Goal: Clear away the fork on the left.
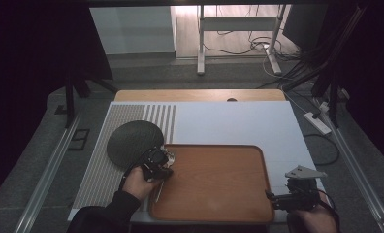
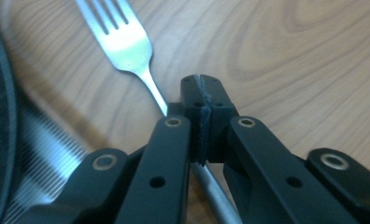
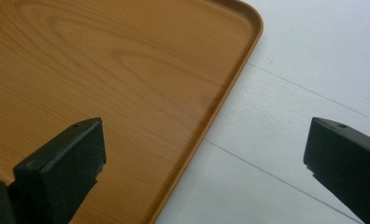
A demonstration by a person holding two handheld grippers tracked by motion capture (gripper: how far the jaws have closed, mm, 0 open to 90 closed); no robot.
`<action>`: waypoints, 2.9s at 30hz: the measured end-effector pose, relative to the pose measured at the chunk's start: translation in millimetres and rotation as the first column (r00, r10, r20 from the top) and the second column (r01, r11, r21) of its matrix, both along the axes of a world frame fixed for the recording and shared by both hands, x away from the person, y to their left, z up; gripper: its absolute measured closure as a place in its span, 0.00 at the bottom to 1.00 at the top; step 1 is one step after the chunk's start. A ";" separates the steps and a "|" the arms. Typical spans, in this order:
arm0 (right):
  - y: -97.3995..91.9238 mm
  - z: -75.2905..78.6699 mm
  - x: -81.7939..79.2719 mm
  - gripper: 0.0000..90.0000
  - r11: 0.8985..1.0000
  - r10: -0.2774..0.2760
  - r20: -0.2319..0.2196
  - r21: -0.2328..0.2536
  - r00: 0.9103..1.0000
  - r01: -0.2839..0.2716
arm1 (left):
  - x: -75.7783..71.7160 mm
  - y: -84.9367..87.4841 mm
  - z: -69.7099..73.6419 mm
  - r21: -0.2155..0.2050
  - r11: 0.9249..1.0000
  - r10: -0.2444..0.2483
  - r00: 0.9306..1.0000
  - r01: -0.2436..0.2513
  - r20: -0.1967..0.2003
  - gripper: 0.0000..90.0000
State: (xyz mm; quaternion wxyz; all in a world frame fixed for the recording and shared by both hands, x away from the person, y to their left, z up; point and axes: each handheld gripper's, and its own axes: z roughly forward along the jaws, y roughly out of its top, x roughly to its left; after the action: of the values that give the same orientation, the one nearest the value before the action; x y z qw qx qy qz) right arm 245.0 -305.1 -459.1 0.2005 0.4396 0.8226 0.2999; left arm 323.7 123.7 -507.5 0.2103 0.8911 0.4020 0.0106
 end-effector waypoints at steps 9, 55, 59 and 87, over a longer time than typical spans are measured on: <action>0.1 -0.1 0.6 0.00 1.000 -0.002 -0.002 0.001 1.000 0.002 | -0.5 7.4 -0.2 0.009 1.000 0.027 1.000 -0.027 -0.001 0.98; 0.1 -0.2 0.7 0.00 1.000 -0.001 0.004 -0.001 1.000 0.001 | 0.8 30.8 16.5 -0.166 0.986 0.002 0.993 0.018 0.121 0.08; 0.2 -0.2 0.7 0.00 1.000 0.000 0.004 -0.002 1.000 0.000 | 0.6 34.9 18.5 -0.206 0.979 0.030 0.993 -0.007 0.111 0.05; -1.2 0.2 -0.3 0.00 1.000 -0.006 0.006 0.008 1.000 0.006 | -13.0 76.9 28.6 -0.284 0.958 0.094 0.970 -0.027 0.224 0.00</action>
State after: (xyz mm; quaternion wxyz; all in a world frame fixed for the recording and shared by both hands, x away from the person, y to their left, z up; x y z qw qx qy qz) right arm 244.6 -306.3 -458.8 0.2021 0.4419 0.8195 0.3037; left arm 310.7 200.5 -478.9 0.3793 0.8322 0.3989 0.0659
